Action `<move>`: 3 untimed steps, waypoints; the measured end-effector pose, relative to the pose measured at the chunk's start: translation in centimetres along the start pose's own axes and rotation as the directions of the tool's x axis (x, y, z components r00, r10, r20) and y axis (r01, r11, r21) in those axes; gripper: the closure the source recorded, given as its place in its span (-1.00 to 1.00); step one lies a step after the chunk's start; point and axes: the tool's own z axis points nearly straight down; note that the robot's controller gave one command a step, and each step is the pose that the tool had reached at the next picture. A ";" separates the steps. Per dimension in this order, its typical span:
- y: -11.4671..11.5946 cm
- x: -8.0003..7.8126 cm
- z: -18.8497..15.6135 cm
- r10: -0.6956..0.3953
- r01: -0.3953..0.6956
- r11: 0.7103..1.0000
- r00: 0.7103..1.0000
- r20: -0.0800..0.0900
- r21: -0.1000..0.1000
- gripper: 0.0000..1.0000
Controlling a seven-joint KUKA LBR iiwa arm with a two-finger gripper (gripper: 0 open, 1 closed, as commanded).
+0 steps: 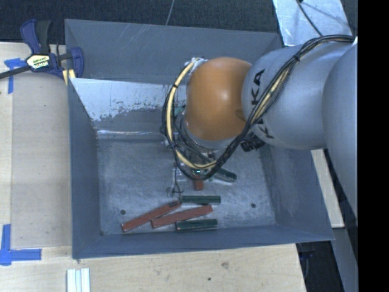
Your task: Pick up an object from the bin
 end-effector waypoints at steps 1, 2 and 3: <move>-1.2 4.3 6.1 0.073 -0.073 0.997 0.997 -0.009 0.006 -1.00; 3.7 6.1 7.5 -0.253 0.253 0.967 0.967 -0.003 -0.002 1.00; 3.7 6.1 7.5 -0.253 0.253 0.968 0.968 -0.003 -0.002 1.00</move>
Offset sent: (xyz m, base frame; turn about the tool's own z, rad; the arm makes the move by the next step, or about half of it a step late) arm -0.0614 0.0363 -0.0775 -0.2561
